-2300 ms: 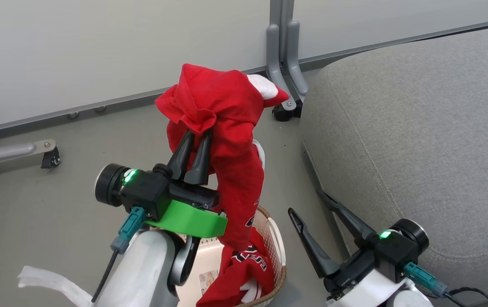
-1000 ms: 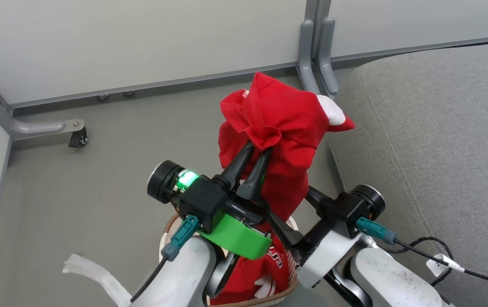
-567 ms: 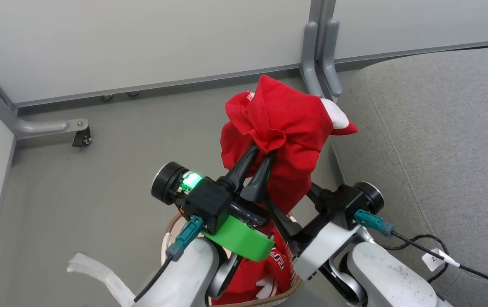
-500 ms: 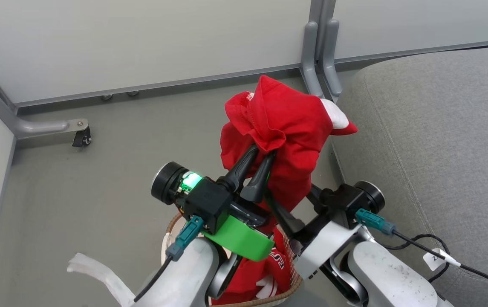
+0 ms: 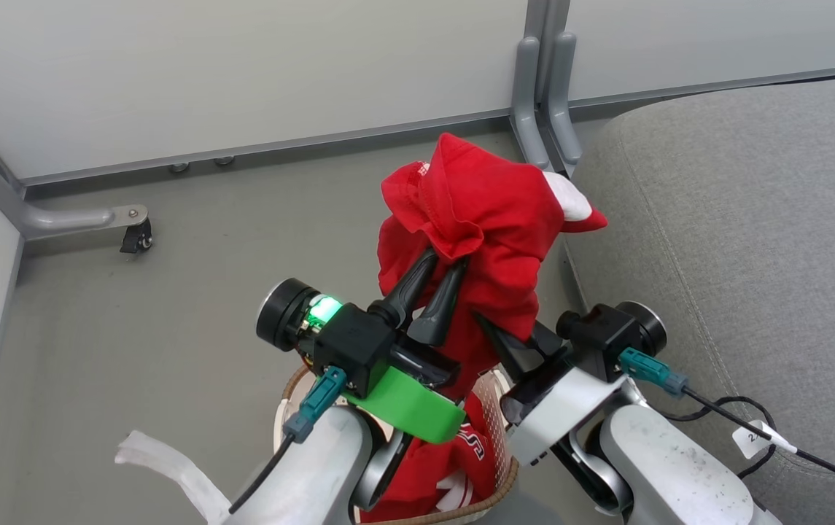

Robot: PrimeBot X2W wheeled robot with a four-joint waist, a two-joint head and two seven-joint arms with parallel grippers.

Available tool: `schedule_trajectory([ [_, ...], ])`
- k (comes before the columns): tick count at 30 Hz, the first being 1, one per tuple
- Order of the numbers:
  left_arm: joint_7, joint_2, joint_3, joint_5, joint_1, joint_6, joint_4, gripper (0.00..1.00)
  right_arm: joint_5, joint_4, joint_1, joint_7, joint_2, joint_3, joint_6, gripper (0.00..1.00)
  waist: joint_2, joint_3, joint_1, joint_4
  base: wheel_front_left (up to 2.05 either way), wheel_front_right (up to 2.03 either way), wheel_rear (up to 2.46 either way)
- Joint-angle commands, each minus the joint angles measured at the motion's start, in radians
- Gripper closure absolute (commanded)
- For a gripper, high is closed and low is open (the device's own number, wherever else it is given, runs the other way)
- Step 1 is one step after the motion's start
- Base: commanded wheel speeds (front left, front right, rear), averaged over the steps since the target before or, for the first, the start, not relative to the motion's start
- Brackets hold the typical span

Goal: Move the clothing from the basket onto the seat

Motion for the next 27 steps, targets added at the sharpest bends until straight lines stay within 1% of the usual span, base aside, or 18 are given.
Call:
schedule_trajectory([
  [1,0.000,0.003,0.003,0.009,-0.004,0.002,0.002,1.00,0.003,-0.006,0.011,-0.003,0.002,-0.006,-0.001,1.00,0.0000,0.000,0.0000,0.000,0.00,0.00,0.00],
  [19,0.000,0.003,0.000,0.015,0.014,-0.003,0.009,1.00,0.000,-0.020,0.026,-0.003,-0.001,-0.003,-0.001,1.00,0.0000,-0.010,0.0000,0.000,0.00,0.00,0.00],
  [20,0.000,0.003,0.000,0.013,0.017,-0.001,0.016,0.94,0.000,-0.022,0.026,-0.003,-0.002,-0.004,-0.001,1.00,0.0000,-0.011,0.0000,0.000,0.00,0.00,0.00],
  [21,0.000,0.003,-0.001,0.012,0.018,0.001,0.021,0.51,0.000,-0.023,0.027,-0.003,-0.002,-0.004,-0.001,1.00,0.0000,-0.011,0.0000,0.000,0.00,0.00,0.00],
  [22,0.000,0.003,0.001,0.013,0.017,0.005,0.024,0.13,0.001,-0.025,0.027,-0.003,-0.002,-0.007,-0.001,1.00,0.0000,-0.012,0.0000,0.000,0.00,0.00,0.00],
  [23,0.000,0.003,0.004,0.013,0.019,0.008,0.029,0.00,0.001,-0.028,0.028,-0.003,-0.002,-0.011,-0.001,1.00,0.0000,-0.012,0.0000,0.000,0.00,0.00,0.00],
  [27,0.000,0.003,0.016,0.018,0.025,0.009,0.039,0.00,-0.004,-0.038,0.035,-0.003,-0.002,-0.024,-0.001,1.00,0.0000,-0.014,0.0000,0.003,0.00,0.00,0.00],
])
